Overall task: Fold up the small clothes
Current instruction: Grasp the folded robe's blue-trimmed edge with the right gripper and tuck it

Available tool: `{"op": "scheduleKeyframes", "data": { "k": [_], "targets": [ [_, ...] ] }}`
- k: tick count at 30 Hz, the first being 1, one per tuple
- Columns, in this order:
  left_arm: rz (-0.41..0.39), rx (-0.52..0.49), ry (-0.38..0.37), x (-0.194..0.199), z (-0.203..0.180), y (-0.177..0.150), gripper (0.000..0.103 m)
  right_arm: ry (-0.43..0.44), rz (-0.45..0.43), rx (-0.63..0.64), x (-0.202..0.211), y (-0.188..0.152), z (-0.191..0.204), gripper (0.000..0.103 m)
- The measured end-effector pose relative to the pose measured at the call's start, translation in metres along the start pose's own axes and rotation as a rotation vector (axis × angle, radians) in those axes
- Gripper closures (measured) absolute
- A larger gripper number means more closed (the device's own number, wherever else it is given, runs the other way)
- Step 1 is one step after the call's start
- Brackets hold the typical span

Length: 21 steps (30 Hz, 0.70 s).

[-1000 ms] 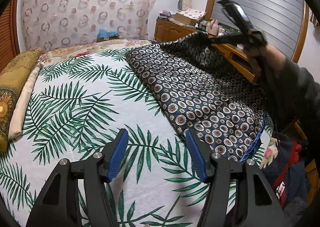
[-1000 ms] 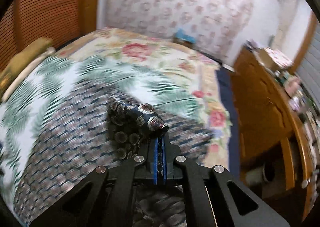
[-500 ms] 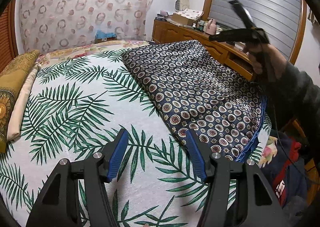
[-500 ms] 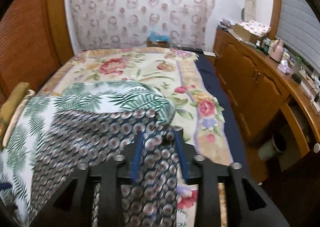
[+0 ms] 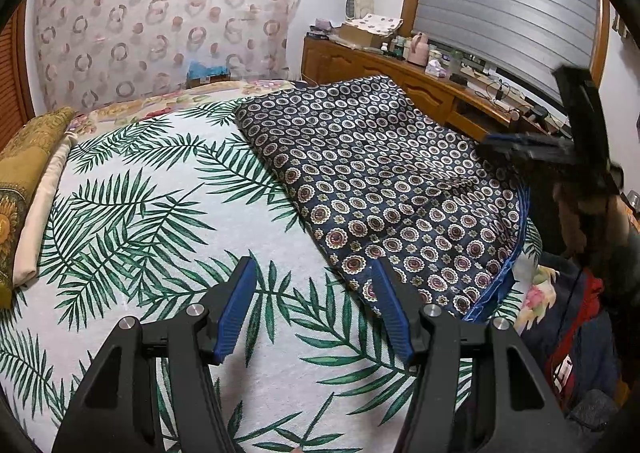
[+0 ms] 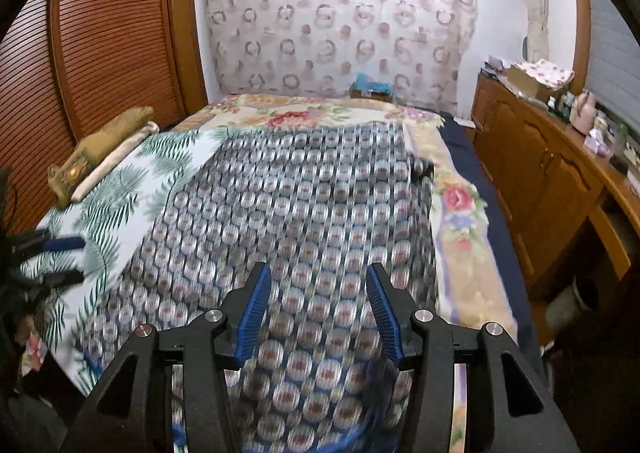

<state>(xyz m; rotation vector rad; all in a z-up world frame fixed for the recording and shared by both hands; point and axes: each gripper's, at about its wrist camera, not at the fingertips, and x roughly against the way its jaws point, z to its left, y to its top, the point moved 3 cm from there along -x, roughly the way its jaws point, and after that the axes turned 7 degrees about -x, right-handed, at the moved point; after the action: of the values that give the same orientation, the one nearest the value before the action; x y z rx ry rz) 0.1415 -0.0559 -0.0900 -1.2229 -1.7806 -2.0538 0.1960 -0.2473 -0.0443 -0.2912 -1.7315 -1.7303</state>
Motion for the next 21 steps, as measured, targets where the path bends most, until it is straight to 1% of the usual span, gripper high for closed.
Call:
{"op": "scheduleKeyframes", "data": {
  "k": [5,9,10,14,17,20,21],
  "targets": [
    [0.010,-0.009,-0.005,-0.003,-0.008,0.001,0.042,-0.056,-0.002,-0.010,0.031,-0.035,-0.009,0.051],
    [0.025,-0.015,-0.022,-0.007,-0.018,0.000,0.042,-0.076,-0.005,-0.030,0.056,-0.060,-0.021,0.051],
    [0.031,-0.016,-0.032,-0.009,-0.021,-0.002,0.042,-0.080,-0.005,-0.042,0.068,-0.068,-0.019,0.051],
    [0.057,-0.030,-0.050,-0.016,-0.034,-0.008,0.042,-0.068,-0.005,-0.116,0.088,-0.085,-0.036,0.051],
    [0.072,-0.036,-0.061,-0.020,-0.041,-0.012,0.042,-0.058,0.007,-0.146,0.094,-0.096,-0.044,0.051],
    [0.085,-0.040,-0.063,-0.023,-0.045,-0.014,0.042,-0.056,0.013,-0.156,0.097,-0.101,-0.044,0.051],
    [0.091,-0.039,-0.067,-0.025,-0.046,-0.015,0.042,-0.056,0.015,-0.154,0.093,-0.096,-0.037,0.051]
  ]
}}
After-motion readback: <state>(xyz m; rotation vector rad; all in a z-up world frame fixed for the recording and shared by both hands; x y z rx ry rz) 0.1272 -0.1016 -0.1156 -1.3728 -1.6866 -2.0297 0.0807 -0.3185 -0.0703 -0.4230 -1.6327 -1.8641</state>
